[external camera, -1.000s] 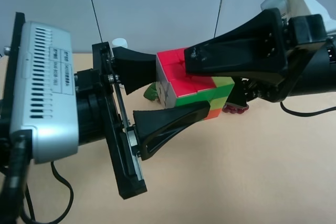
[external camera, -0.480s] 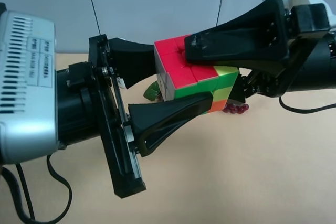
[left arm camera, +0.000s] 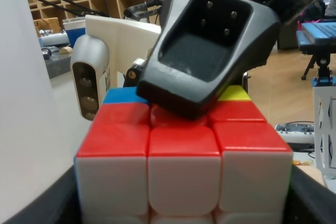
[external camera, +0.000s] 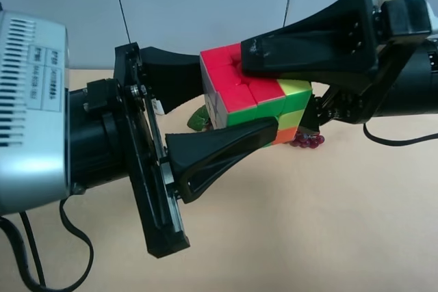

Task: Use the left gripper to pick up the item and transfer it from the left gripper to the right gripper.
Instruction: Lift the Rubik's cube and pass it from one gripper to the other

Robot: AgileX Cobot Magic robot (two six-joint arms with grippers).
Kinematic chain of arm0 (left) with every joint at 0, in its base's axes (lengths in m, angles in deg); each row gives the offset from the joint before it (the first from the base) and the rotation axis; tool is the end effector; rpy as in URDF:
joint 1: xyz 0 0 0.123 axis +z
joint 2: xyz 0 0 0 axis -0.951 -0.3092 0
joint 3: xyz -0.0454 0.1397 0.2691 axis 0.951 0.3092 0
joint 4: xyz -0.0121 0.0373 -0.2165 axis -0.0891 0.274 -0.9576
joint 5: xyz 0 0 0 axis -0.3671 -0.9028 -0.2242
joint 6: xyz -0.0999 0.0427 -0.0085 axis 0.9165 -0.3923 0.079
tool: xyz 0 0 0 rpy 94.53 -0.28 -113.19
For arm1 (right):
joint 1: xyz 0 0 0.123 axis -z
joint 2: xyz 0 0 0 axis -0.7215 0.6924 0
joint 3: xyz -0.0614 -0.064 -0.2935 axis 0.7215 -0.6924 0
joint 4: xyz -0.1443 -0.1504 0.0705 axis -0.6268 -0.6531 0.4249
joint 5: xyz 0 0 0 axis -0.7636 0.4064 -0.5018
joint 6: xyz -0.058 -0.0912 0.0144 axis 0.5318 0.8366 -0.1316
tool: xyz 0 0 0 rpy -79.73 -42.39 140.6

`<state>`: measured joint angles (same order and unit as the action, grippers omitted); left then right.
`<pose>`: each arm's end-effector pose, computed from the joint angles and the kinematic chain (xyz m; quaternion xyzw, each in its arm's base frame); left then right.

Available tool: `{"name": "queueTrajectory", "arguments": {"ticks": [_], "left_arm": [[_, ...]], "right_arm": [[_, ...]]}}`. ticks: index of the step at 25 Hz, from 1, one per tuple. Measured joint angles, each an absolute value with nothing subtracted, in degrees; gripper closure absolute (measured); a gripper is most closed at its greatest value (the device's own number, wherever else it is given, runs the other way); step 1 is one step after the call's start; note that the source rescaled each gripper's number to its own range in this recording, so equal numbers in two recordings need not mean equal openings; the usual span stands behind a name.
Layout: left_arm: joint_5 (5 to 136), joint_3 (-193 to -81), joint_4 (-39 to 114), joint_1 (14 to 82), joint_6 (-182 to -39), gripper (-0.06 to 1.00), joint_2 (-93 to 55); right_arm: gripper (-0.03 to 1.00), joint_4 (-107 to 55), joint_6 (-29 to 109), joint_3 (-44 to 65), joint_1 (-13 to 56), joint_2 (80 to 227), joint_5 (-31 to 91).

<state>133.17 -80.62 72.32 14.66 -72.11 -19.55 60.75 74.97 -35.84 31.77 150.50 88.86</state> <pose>0.0926 -0.2066 0.3064 0.4360 0.4680 -0.4149 0.6471 0.1401 0.1402 0.3146 -0.1358 0.7404 0.6298 0.1916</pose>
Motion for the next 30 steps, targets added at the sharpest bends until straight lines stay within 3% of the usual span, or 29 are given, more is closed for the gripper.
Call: {"name": "queueTrajectory", "arguments": {"ticks": [23,26,28,30], "left_arm": [[133.43,-80.62,73.74,14.66,-72.11,0.94,-19.55],[133.43,-80.62,73.74,14.66,-72.11,0.94,-19.55],[133.43,-80.62,73.74,14.66,-72.11,0.94,-19.55],[133.43,-80.62,73.74,14.66,-72.11,0.94,-19.55]], "right_arm": [[-0.02,63.08,75.43,-35.84,28.72,150.57,89.03],[0.09,63.08,75.41,-35.84,28.72,150.57,89.03],[0.23,63.08,75.41,-35.84,28.72,150.57,89.03],[0.45,63.08,75.41,-35.84,28.72,150.57,89.03]]}}
